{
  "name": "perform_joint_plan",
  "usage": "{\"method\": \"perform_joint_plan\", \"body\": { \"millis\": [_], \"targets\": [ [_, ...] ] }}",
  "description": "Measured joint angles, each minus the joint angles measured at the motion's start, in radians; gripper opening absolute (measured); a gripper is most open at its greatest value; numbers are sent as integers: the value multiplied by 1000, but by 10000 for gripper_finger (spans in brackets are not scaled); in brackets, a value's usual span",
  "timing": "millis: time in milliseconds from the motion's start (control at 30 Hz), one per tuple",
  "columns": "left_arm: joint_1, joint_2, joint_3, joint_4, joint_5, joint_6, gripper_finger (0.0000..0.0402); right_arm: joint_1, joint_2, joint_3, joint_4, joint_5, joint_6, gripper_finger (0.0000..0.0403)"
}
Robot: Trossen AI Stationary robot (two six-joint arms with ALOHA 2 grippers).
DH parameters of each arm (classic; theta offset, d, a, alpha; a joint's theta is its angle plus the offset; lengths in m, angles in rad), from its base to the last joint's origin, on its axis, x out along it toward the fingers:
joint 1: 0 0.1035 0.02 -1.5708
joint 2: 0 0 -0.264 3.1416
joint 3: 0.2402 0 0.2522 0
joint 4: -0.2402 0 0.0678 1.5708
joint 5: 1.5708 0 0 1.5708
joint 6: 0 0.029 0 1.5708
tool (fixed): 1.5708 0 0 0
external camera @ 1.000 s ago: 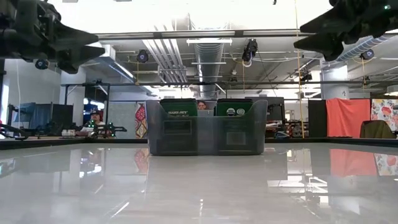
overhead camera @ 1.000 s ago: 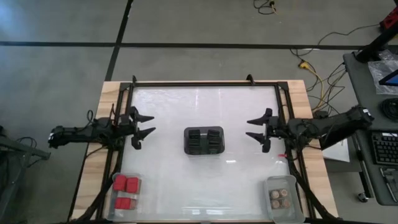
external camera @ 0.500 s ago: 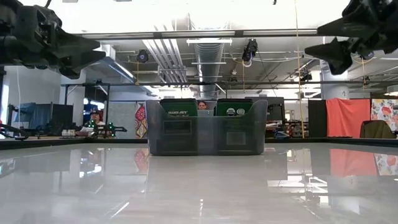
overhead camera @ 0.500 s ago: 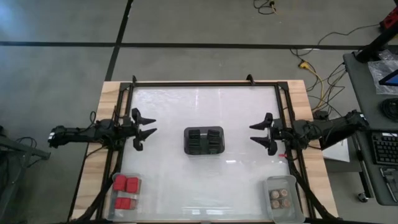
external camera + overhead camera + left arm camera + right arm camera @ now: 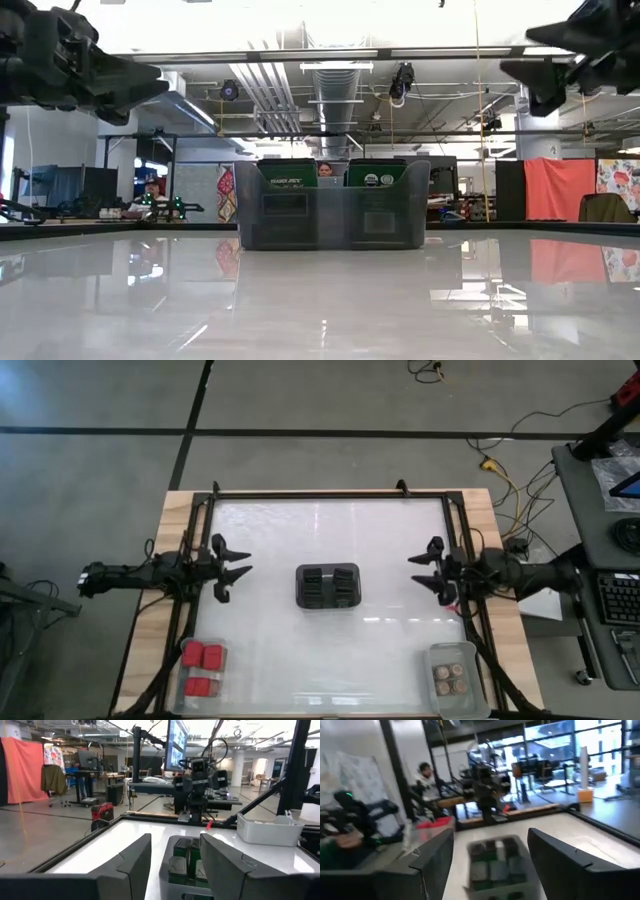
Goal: Sort spices by type
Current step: Return to Home Position
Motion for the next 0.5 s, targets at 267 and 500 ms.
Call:
{"method": "perform_joint_plan", "body": {
  "millis": [267, 500],
  "targets": [
    [-12, 0, 0, -31, 38, -38, 110, -82, -8, -26, 47, -133, -20, 264],
    [-19, 0, 0, -23, 105, -13, 41, -94, -3, -42, 35, -164, -29, 277]
  ]
}}
